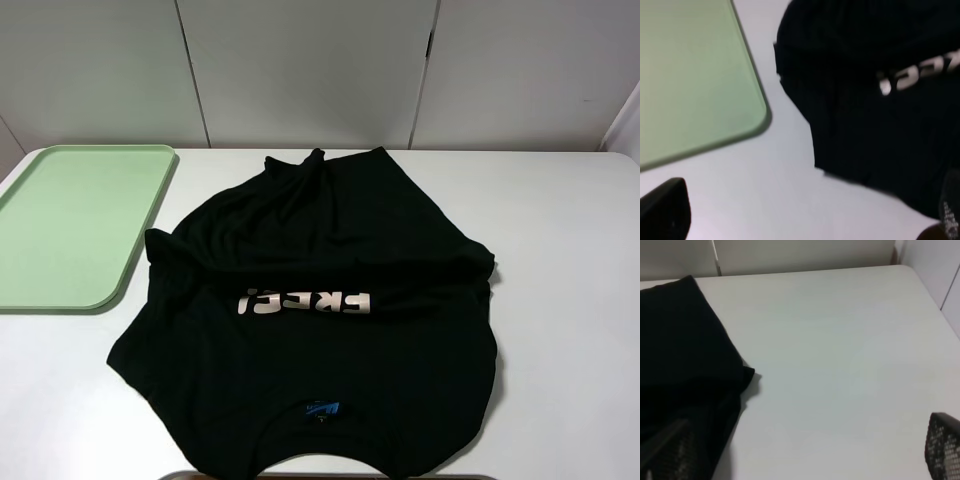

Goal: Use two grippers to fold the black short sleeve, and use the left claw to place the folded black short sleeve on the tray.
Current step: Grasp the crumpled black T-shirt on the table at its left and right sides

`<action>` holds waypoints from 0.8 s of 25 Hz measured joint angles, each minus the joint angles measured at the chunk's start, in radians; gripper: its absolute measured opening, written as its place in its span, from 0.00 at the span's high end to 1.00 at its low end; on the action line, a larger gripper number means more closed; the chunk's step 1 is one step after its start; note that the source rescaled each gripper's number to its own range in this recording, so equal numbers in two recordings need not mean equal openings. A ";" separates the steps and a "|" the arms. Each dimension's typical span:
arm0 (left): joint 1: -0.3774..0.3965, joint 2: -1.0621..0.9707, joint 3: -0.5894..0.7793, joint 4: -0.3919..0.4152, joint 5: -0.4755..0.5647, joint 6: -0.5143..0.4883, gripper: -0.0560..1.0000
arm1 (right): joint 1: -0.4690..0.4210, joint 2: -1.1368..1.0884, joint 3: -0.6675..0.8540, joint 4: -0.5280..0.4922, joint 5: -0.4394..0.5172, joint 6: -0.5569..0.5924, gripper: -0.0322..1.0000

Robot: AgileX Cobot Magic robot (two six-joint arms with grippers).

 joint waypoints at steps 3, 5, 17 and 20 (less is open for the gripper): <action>0.000 0.120 -0.115 0.024 0.029 0.004 0.00 | 0.000 0.102 -0.067 0.049 0.001 -0.070 0.00; 0.000 0.231 -0.200 0.046 0.061 0.023 0.00 | 0.000 0.202 -0.132 0.090 0.000 -0.150 0.00; -0.198 0.797 -0.466 0.109 0.080 0.180 0.00 | 0.293 0.795 -0.413 0.171 -0.031 -0.391 0.00; -0.283 0.868 -0.466 0.148 0.080 0.200 0.00 | 0.433 0.928 -0.443 0.125 -0.046 -0.421 0.00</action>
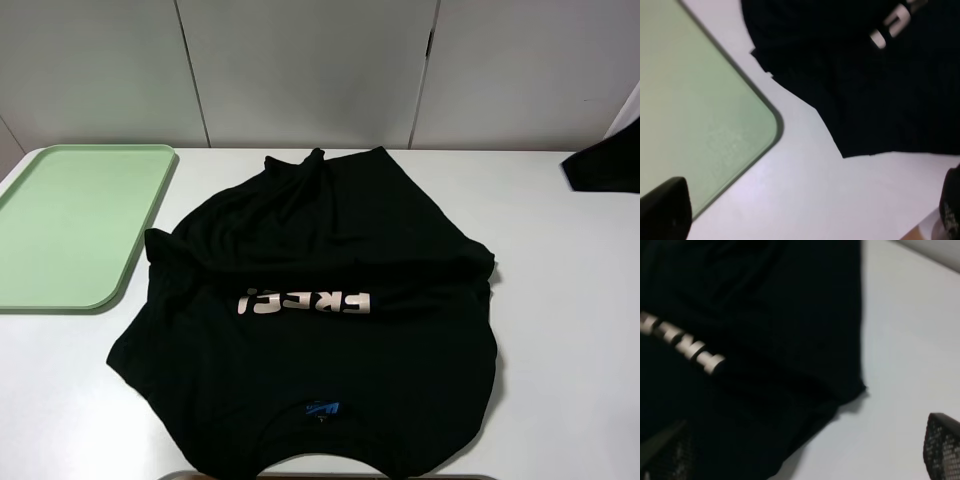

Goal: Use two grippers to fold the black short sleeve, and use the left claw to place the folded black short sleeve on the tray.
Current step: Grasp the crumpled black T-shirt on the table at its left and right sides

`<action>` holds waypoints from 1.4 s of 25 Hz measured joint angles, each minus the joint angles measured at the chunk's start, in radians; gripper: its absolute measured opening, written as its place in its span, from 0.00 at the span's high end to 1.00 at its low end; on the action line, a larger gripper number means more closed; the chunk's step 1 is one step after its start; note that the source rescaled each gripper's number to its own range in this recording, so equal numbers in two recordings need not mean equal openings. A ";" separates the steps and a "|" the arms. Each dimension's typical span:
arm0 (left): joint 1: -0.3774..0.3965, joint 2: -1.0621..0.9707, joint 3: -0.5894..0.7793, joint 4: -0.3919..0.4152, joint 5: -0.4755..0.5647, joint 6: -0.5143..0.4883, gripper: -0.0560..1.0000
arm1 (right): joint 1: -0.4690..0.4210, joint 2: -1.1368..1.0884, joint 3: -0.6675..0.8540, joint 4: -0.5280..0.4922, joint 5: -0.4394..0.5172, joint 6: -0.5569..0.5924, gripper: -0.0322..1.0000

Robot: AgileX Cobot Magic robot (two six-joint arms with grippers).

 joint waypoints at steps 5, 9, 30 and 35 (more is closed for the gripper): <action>-0.078 0.072 0.000 0.013 -0.001 0.017 0.00 | 0.217 0.179 -0.009 -0.145 -0.035 -0.036 0.00; -0.102 0.091 0.000 0.032 -0.001 0.068 0.00 | 0.297 0.297 -0.009 -0.219 -0.051 -0.042 0.00; -0.102 0.527 -0.004 0.072 -0.160 0.360 0.02 | 0.308 0.423 -0.011 -0.242 -0.165 -0.355 0.00; -0.099 0.647 -0.004 0.131 -0.240 0.412 0.02 | 0.308 0.521 -0.011 -0.282 -0.195 -0.402 0.00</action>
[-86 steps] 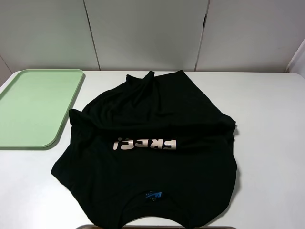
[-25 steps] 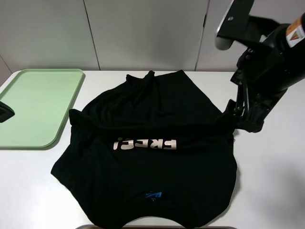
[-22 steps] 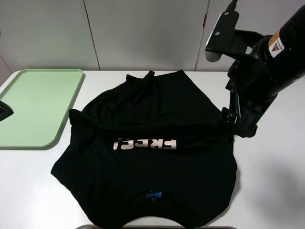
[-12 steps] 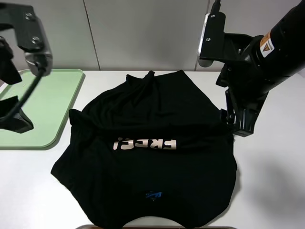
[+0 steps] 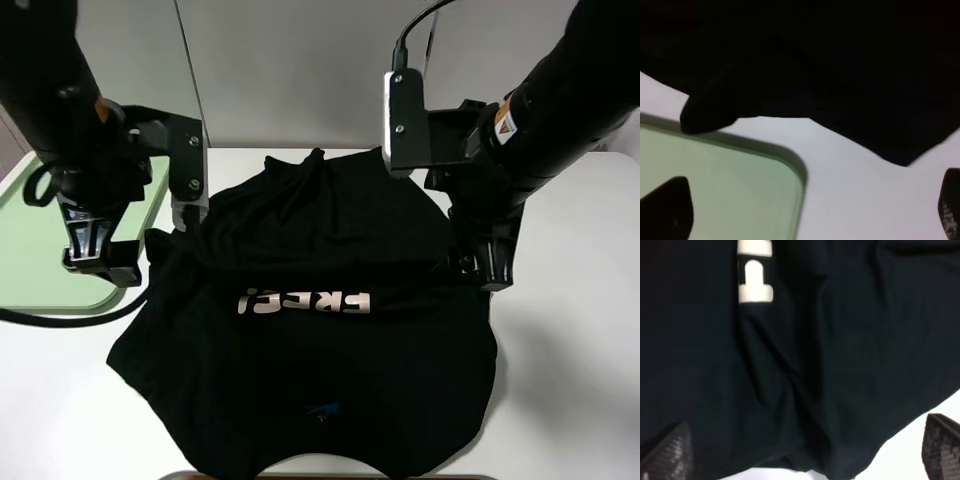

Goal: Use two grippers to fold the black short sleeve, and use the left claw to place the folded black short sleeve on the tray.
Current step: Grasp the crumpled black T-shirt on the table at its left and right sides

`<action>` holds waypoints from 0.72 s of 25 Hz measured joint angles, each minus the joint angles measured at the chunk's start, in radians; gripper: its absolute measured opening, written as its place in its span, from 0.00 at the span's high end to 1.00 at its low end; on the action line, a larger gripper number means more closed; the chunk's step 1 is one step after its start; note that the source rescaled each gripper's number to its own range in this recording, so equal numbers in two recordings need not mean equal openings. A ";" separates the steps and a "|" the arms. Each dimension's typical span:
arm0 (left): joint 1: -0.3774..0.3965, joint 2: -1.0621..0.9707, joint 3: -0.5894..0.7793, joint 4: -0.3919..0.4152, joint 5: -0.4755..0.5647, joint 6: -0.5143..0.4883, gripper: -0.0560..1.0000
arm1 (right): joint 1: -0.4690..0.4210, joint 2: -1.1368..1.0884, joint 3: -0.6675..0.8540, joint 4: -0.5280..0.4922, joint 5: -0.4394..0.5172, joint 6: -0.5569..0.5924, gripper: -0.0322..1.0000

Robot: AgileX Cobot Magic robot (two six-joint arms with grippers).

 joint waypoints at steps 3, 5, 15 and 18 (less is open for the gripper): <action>0.023 0.060 0.000 0.004 -0.046 0.017 0.02 | 0.000 0.064 0.000 -0.032 -0.035 -0.006 0.00; 0.050 0.092 0.000 0.005 -0.066 0.040 0.02 | -0.006 0.106 0.000 -0.041 -0.061 -0.006 0.00; 0.210 0.155 -0.001 0.008 -0.174 0.154 0.02 | -0.097 0.269 0.000 -0.056 -0.185 -0.077 0.00; 0.226 0.182 -0.006 0.008 -0.191 0.187 0.02 | -0.132 0.295 0.000 -0.056 -0.205 -0.086 0.00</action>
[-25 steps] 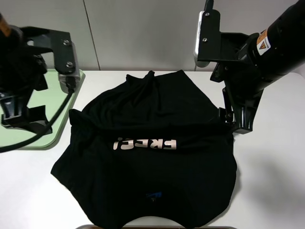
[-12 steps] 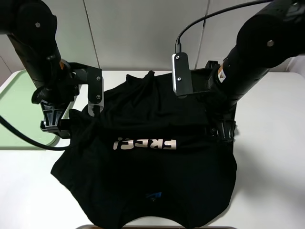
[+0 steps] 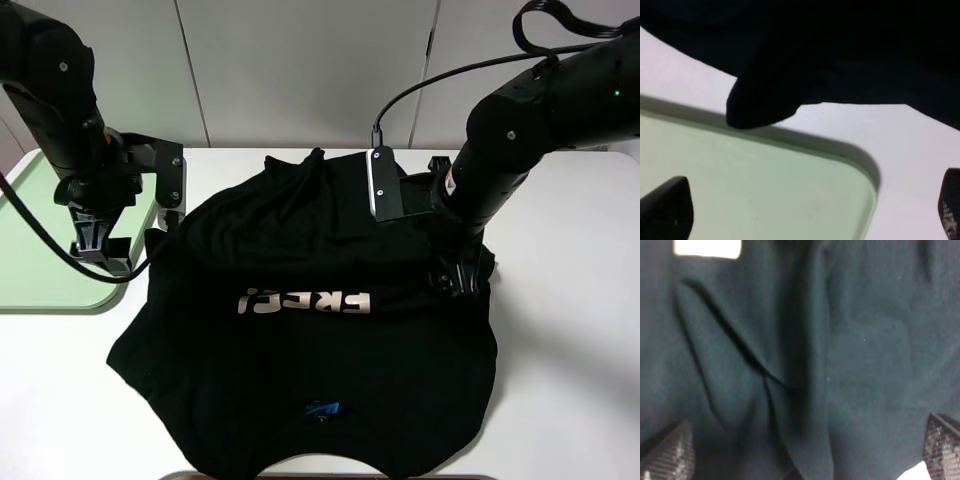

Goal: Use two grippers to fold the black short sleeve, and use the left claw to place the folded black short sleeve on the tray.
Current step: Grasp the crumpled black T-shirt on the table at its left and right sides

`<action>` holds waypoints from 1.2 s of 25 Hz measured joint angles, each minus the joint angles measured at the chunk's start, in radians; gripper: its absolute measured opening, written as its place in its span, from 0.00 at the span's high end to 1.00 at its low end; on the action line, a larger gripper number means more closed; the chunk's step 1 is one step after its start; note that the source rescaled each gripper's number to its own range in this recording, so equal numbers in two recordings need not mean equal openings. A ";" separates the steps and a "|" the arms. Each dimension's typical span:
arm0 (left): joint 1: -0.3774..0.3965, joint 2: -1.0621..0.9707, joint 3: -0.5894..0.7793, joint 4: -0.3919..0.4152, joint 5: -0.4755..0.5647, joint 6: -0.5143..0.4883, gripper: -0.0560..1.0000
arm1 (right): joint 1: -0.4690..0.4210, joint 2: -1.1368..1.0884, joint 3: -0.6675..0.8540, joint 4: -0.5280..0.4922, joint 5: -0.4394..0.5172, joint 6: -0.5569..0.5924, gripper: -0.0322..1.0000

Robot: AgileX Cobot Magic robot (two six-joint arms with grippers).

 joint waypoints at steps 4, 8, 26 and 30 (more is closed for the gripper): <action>0.002 0.031 -0.027 -0.018 -0.043 0.017 0.02 | -0.043 0.026 0.000 0.000 0.000 -0.015 0.00; 0.002 0.078 -0.075 -0.024 -0.053 0.022 0.02 | -0.069 0.043 0.000 0.007 -0.012 -0.052 0.00; 0.002 0.231 -0.162 -0.203 -0.063 0.234 0.02 | -0.077 0.104 0.000 0.031 -0.076 -0.077 0.00; 0.002 0.255 -0.162 -0.206 -0.066 0.242 0.02 | -0.077 0.118 0.000 0.042 -0.077 -0.077 0.00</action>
